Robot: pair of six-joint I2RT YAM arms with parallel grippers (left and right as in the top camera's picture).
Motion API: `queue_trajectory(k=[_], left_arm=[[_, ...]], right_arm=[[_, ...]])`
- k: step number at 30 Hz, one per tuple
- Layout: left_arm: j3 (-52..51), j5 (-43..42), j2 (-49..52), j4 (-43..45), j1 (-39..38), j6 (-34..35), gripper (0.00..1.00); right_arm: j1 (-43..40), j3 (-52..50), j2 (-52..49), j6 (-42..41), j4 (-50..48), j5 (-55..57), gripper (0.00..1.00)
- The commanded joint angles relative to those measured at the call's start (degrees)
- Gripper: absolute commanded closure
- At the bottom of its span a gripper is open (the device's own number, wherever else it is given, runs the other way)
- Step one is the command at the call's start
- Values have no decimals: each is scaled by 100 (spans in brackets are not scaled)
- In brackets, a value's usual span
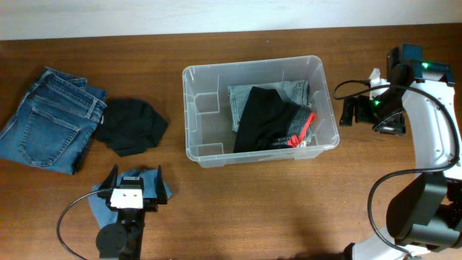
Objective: Pack container
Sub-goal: 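Move the left gripper down and grasp the light blue cloth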
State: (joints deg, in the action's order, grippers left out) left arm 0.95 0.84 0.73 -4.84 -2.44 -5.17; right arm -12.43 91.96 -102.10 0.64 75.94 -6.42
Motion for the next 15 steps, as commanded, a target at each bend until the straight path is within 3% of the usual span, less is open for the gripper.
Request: queue_trajectory(k=[1,12,15], left_arm=[[-42,39,-37,11,37,-94,0],[-42,76,-39,101,42,-68,0],[157,2,-39,146,37,702,0]], right_arm=[[42,111,118,-26,-17,109,2],[42,111,116,-26,-17,109,2],[42,111,114,-26,-17,109,2]])
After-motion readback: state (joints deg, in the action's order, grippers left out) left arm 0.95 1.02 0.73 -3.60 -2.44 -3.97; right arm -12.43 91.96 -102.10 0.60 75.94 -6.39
